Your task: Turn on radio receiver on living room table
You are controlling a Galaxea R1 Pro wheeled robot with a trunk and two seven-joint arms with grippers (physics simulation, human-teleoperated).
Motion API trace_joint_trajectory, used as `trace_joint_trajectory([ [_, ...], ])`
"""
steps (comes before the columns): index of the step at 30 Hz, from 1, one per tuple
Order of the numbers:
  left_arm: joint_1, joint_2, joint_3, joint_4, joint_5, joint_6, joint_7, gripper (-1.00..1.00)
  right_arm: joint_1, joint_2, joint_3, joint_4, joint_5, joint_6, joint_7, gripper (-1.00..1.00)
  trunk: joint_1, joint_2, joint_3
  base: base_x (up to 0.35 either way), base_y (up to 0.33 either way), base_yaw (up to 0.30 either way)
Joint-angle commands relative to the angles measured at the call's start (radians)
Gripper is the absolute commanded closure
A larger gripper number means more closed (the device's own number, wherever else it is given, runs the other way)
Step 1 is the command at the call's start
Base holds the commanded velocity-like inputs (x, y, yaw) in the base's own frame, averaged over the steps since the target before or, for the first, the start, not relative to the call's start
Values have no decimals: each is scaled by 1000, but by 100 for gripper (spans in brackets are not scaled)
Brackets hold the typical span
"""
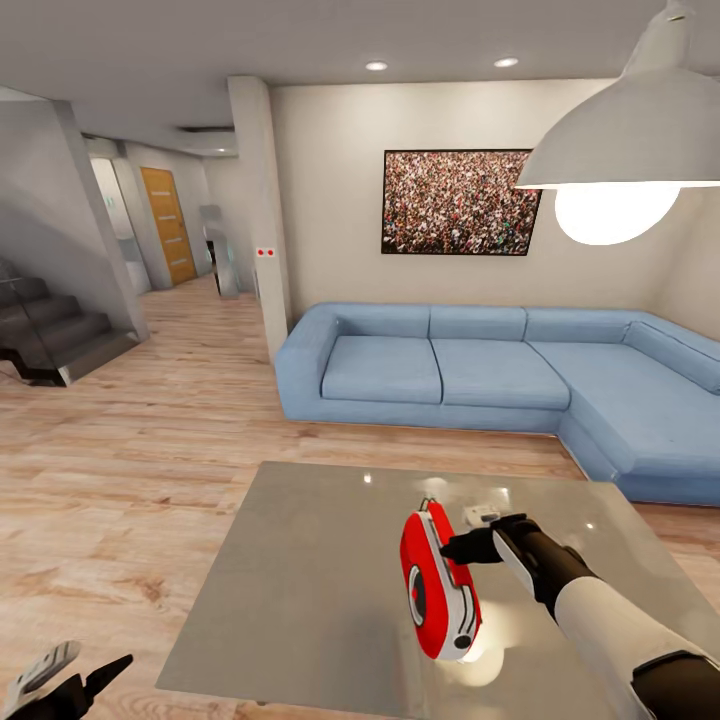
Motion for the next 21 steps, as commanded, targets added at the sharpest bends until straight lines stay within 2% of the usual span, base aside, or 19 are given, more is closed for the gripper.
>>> trace_joint_trajectory([
  [1, 0, 0, 1, 0, 0, 0, 0, -100, 0, 0, -1, 3, -5, -2, 6, 100, 0, 0, 0, 0, 0, 0],
  [7, 0, 0, 2, 0, 0, 0, -18, -100, 0, -1, -2, 8, -4, -25, 105, 100, 0, 0, 0, 0, 0, 0],
  [10, 0, 0, 2, 0, 0, 0, -52, -100, 0, -4, -2, 9, -2, -35, 180, 100, 0, 0, 0, 0, 0, 0],
  [14, 0, 0, 1, 1, -2, -1, -91, -100, 0, -9, -2, 10, -3, -61, 229, 100, 0, 0, 0, 0, 0, 0],
  [17, 0, 0, 0, 1, -3, -1, -115, -100, 0, -10, -3, 11, -4, -112, 306, 100, 0, 0, 0, 0, 0, 0],
  [21, 0, 0, 0, 1, -4, -2, -136, -100, 0, -18, -3, 22, -3, -132, 418, 100, 0, 0, 0, 0, 0, 0],
])
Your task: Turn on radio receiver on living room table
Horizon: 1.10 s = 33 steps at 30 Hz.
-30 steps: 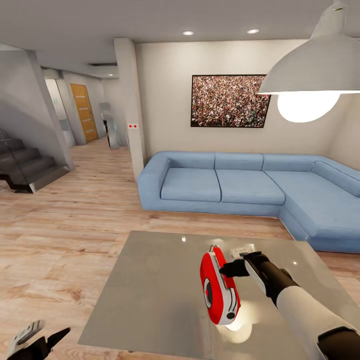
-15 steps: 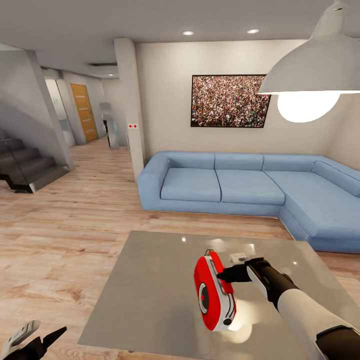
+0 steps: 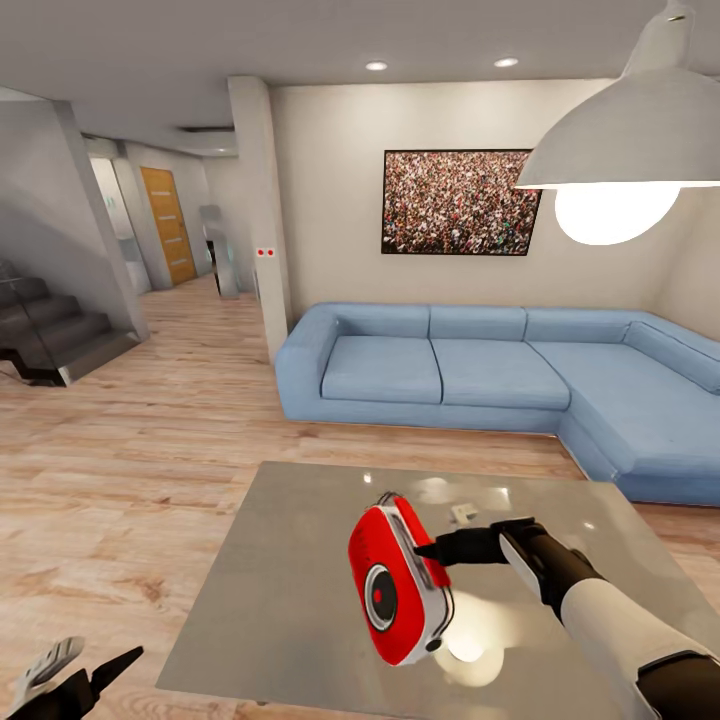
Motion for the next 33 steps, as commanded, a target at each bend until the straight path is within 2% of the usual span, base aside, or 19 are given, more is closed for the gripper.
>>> trace_joint_trajectory([
  [1, 0, 0, 0, 0, 0, 0, -6, -100, 0, -5, -3, 2, -3, -4, 43, 100, 0, 0, 0, 0, 0, 0],
  [4, 0, 0, -1, 0, 0, 0, -17, -100, 0, -11, -3, 7, -3, -6, 125, 100, 0, 0, 0, 0, 0, 0],
  [6, 0, -1, -3, 0, 0, 0, -27, -100, 0, -17, -3, 15, -3, -8, 203, 100, 0, 0, 0, 0, 0, 0],
  [10, 0, -1, -4, 0, 0, 0, -48, -100, 0, -21, -3, 29, -2, -8, 301, 100, 0, 0, 0, 0, 0, 0],
  [12, 0, -1, -5, 0, 0, 0, -61, -100, 0, -23, -3, 32, -1, -8, 326, 100, 0, 0, 0, 0, 0, 0],
  [18, 0, 0, -3, 0, -1, -1, -108, -100, 0, -34, -4, 50, -1, -10, 340, 100, 0, 0, 0, 0, 0, 0],
  [21, 0, -1, -3, -1, -1, -1, -118, -100, 0, -42, -5, 53, -1, -10, 310, 100, 0, 0, 0, 0, 0, 0],
  [24, 0, -1, -3, 0, -1, -2, -121, -100, 0, -46, -6, 54, -1, -10, 229, 100, 0, 0, 0, 0, 0, 0],
  [26, 0, -1, -4, -1, -3, -3, -121, -100, 0, -46, -8, 54, -2, -11, 157, 100, 0, 0, 0, 0, 0, 0],
  [28, 0, -3, -4, -2, -20, -2, -123, -100, 0, -46, -11, 55, -4, -15, 51, 100, 0, 0, 0, 0, 0, 0],
  [33, 0, -4, -5, -4, -31, -2, -134, -100, 0, -45, -12, 55, -4, -48, 2, 100, 0, 0, 0, 0, 0, 0],
])
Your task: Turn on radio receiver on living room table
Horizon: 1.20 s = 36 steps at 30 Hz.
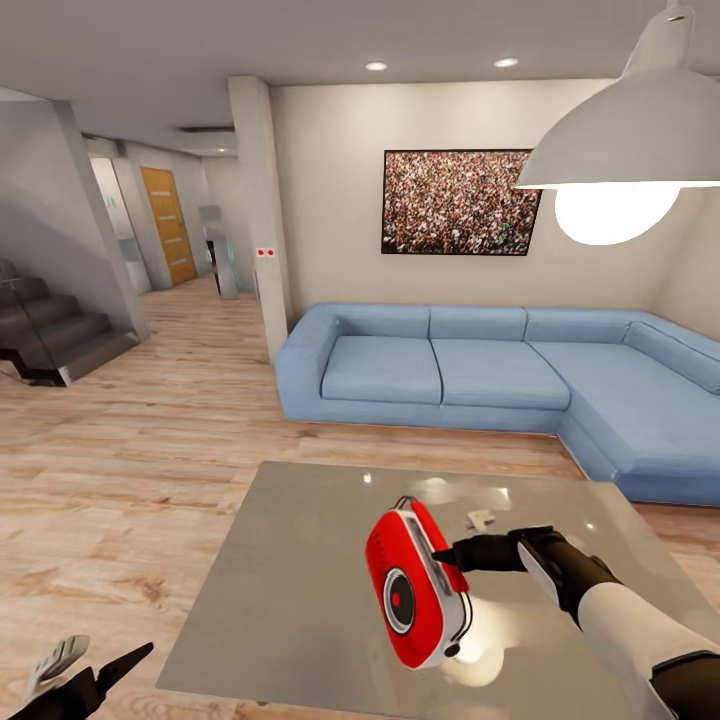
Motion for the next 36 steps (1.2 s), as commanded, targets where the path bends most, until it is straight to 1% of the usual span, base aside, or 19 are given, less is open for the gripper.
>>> trace_joint_trajectory([
  [1, 0, 0, 0, 0, -1, 0, -4, -100, 0, 0, -3, -1, -10, 1, -2, 100, 0, 0, 0, 0, 0, 0],
  [5, 0, 1, 0, 1, -3, 0, -30, -100, 0, 0, -3, -1, -10, -6, -9, 100, 0, 0, 0, 0, 0, 0],
  [10, 0, 0, -6, 1, -6, -1, -37, -100, 0, 0, -3, -1, -10, -8, -10, 100, 0, 0, 0, 0, 0, 0],
  [12, 0, 0, -17, 1, -8, -1, -38, -100, 0, 0, -3, -1, -10, -8, -10, 100, 0, 0, 0, 0, 0, 0],
  [15, 0, 0, -50, 1, -10, -1, -39, -100, 0, 0, -2, -1, -10, -8, -9, 100, 0, 0, 0, 0, 0, 0],
  [18, 0, 2, -62, 1, -11, -1, -39, -100, 0, 1, -2, -1, -10, -8, -9, 100, 0, 0, 0, 0, 0, 0],
  [27, 0, 2, -67, 2, -12, -1, -36, -100, 0, 1, -2, -1, -10, -8, -9, 100, 0, 0, 0, 0, 0, 0],
  [28, 0, 3, -66, 1, -12, -1, -36, 100, 0, 2, -1, -1, -10, -8, -9, 100, 0, 0, 0, 0, 0, 0],
  [36, 0, 4, -63, -2, -11, 3, -39, 100, 0, 4, -1, -1, -10, -7, -8, 100, 0, 0, 0, 0, 0, 0],
])
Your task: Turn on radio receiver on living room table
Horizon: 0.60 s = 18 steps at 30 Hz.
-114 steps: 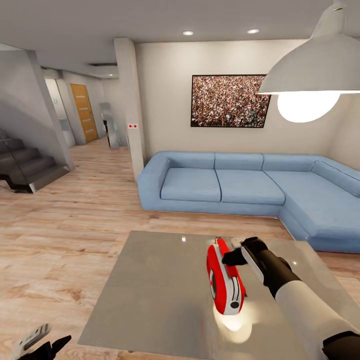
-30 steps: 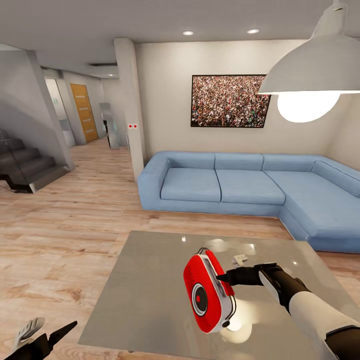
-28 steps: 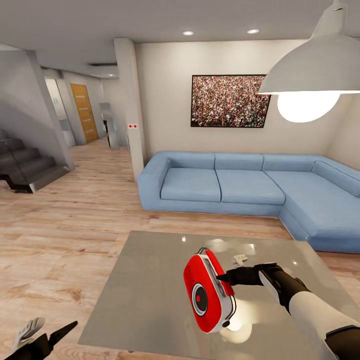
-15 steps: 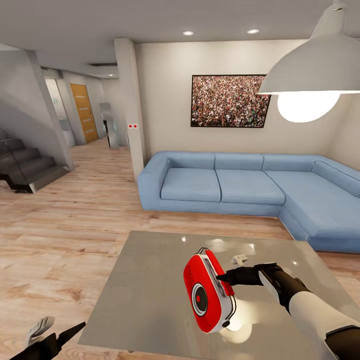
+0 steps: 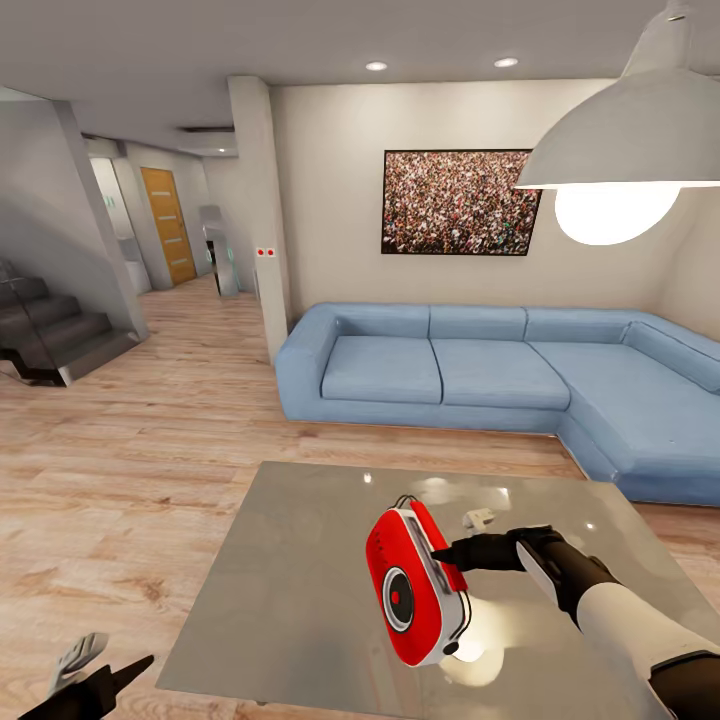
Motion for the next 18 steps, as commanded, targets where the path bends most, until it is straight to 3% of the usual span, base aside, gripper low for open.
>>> trace_joint_trajectory([
  [1, 0, 0, 0, -2, 0, 1, 0, 100, 0, 0, -3, -1, -6, 2, 0, 100, 0, 0, 0, 0, 0, 0],
  [4, 0, -1, -1, -6, 1, 1, -5, 100, 0, 0, -3, -1, -6, 2, 0, 100, 0, 0, 0, 0, 0, 0],
  [15, 0, 0, -4, -8, 0, -1, -121, 100, 0, 0, -2, -1, -6, 1, 0, 100, 0, 0, 0, 0, 0, 0],
  [18, 1, 0, -8, -7, -7, -6, -218, 100, 0, 1, 0, -1, -6, 1, 0, 100, 0, 0, 0, 0, 0, 0],
])
